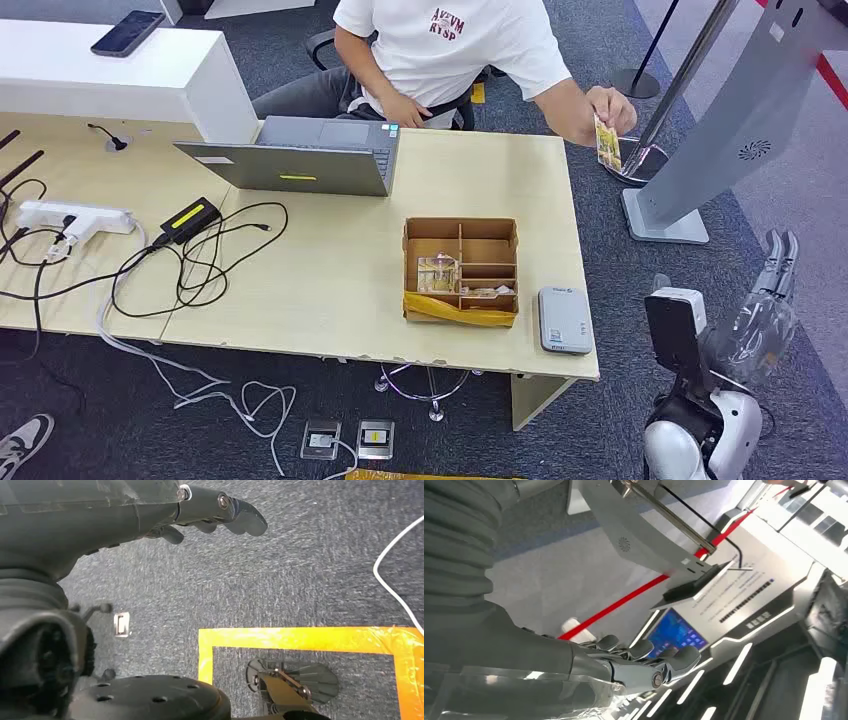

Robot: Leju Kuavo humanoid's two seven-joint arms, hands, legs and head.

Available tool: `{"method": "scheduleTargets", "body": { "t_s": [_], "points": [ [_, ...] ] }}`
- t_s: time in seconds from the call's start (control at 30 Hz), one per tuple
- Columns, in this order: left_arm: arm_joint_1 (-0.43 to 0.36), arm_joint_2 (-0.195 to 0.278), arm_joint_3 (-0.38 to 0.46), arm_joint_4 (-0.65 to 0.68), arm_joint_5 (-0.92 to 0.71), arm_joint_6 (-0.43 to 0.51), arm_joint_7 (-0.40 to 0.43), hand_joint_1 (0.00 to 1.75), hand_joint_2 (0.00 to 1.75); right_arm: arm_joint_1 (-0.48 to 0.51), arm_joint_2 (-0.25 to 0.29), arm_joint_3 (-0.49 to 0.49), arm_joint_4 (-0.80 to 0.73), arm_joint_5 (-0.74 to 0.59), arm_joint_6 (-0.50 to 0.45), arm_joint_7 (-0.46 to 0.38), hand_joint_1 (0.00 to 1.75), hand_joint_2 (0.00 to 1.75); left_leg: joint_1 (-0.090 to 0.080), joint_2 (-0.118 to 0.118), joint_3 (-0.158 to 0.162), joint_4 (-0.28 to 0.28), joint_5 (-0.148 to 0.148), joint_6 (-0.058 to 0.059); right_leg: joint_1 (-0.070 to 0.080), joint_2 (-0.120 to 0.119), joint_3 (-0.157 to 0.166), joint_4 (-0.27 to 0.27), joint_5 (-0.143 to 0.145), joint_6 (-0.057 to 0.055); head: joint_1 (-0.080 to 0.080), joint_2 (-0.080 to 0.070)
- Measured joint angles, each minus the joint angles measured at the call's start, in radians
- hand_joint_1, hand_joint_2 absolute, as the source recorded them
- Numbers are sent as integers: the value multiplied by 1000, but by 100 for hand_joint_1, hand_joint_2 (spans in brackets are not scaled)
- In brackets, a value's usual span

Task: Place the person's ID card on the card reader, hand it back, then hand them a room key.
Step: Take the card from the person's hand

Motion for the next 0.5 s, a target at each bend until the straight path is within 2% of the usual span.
{"method": "scheduleTargets", "body": {
  "t_s": [0.1,0.27,0.5],
  "points": [
    [0,-2,1,0,-26,0,0,0,0,-19,-19,36,1,66,11,34,0,175,0,0,0,0,0,0,0,0,0,0,0,0,0,0],
    [0,-4,7,-4,-88,0,9,0,0,-106,-70,164,9,198,72,98,0,175,0,0,0,0,0,0,0,0,0,0,0,0,0,0],
    [1,-2,32,-23,-147,0,41,0,0,-267,-93,339,77,198,130,115,0,175,0,-1,0,0,0,0,0,-1,0,0,0,0,0,0]
  ]
}}
